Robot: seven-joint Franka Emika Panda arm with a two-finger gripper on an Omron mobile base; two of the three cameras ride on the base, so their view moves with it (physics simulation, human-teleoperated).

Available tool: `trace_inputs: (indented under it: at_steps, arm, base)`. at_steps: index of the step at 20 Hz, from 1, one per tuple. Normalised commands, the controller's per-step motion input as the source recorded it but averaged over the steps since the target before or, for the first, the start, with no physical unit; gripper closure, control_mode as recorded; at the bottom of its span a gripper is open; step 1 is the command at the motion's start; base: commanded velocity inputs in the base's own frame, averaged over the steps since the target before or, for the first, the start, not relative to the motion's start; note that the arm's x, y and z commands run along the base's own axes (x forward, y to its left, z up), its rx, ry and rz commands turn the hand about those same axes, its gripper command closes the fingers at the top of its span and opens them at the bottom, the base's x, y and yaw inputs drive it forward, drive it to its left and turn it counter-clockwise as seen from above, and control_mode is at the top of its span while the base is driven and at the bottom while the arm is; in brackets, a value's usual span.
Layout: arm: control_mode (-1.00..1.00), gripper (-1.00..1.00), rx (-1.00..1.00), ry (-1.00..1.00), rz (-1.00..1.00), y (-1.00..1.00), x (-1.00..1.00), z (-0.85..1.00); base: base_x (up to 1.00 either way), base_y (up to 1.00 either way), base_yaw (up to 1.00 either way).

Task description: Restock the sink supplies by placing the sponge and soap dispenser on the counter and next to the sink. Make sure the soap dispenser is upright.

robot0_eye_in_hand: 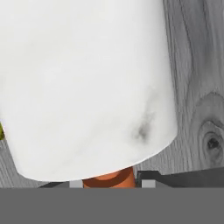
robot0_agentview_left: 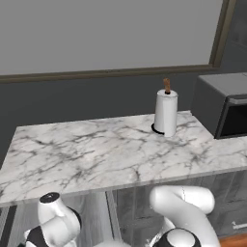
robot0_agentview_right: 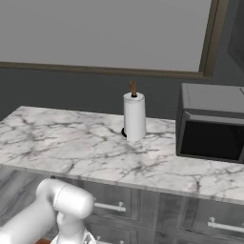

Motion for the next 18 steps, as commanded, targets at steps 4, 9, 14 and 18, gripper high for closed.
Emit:
trace_inputs:
  at_steps: [4, 9, 14, 18]
  arm:
    - [-1.0, 1.0, 0.11, 0.0, -0.09, 0.0, -0.34, 0.99]
    - [-1.0, 1.0, 0.23, 0.05, -0.16, -0.03, -0.35, 1.0]
    - [-1.0, 1.0, 0.17, 0.0, -0.19, -0.35, -0.26, 1.0]
    - [-1.0, 1.0, 0.16, 0.0, -0.21, -0.71, -0.07, 1.0]
  base:
    - [0.0, 0.0, 0.0]
    - [0.0, 0.0, 0.0]
    - [0.0, 0.0, 0.0]
    - [0.0, 0.0, 0.0]
